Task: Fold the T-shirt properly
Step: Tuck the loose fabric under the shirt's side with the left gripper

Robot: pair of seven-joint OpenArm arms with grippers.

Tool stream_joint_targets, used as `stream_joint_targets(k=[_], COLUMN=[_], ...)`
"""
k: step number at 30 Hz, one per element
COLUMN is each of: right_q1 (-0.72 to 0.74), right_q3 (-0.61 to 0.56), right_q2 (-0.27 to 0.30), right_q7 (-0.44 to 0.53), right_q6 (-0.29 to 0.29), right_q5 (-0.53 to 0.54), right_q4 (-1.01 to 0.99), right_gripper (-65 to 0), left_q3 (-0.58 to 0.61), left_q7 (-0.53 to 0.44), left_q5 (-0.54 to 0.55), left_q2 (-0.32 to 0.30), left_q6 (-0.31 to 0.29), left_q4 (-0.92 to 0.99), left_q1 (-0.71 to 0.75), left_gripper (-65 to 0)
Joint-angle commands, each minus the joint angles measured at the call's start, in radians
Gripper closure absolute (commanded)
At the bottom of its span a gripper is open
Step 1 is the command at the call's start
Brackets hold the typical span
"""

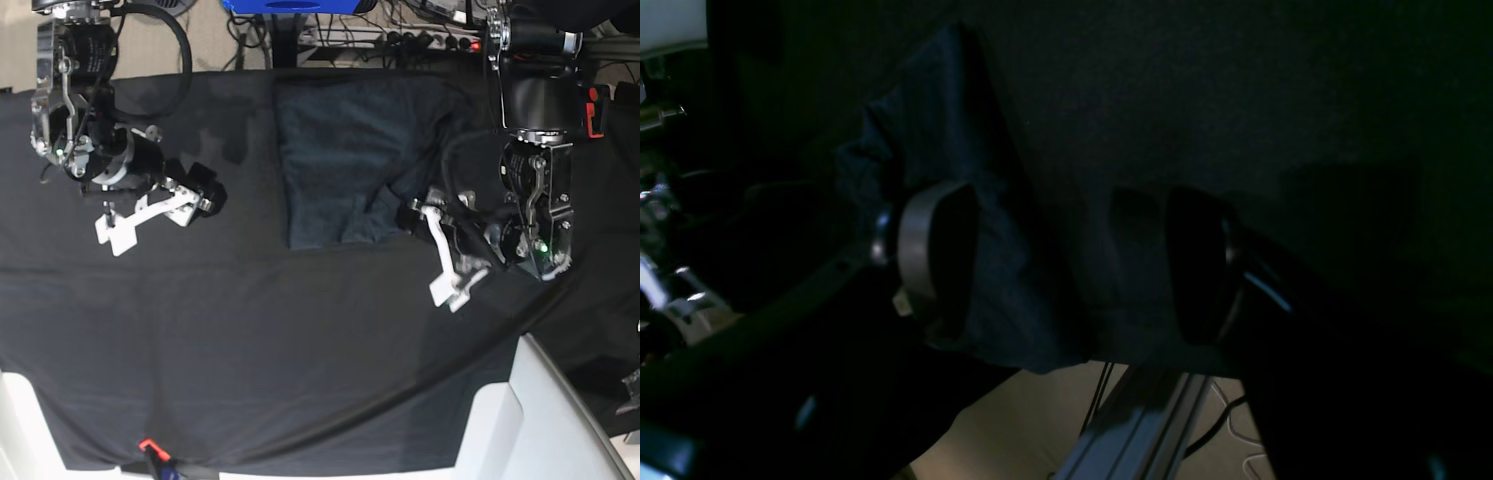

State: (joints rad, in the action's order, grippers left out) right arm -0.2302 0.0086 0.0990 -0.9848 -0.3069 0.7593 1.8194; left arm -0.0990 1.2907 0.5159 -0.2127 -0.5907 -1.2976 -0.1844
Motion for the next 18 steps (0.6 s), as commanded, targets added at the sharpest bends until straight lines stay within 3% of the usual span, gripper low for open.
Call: stream_joint_targets(k=[1,18], right_q1=[0.012,0.012], right_q3=[0.001,0.0], right_q2=[0.006,0.009], right_q7=[0.007,0.007], right_q6=[0.005,0.005], right_q5=[0.013,0.012], right_q4=[0.016,0.013], right_gripper=[-40.5,-40.5], left_q3=[-0.005,-0.005], left_q7=[-0.02,-0.059], left_q5=[0.01,0.01], left_q2=[-0.008,-0.008], left_q6=[0.001,-0.002], left_q4=[-0.004,0.056], left_q1=[-0.016,-0.016], left_gripper=[-36.5,-36.4])
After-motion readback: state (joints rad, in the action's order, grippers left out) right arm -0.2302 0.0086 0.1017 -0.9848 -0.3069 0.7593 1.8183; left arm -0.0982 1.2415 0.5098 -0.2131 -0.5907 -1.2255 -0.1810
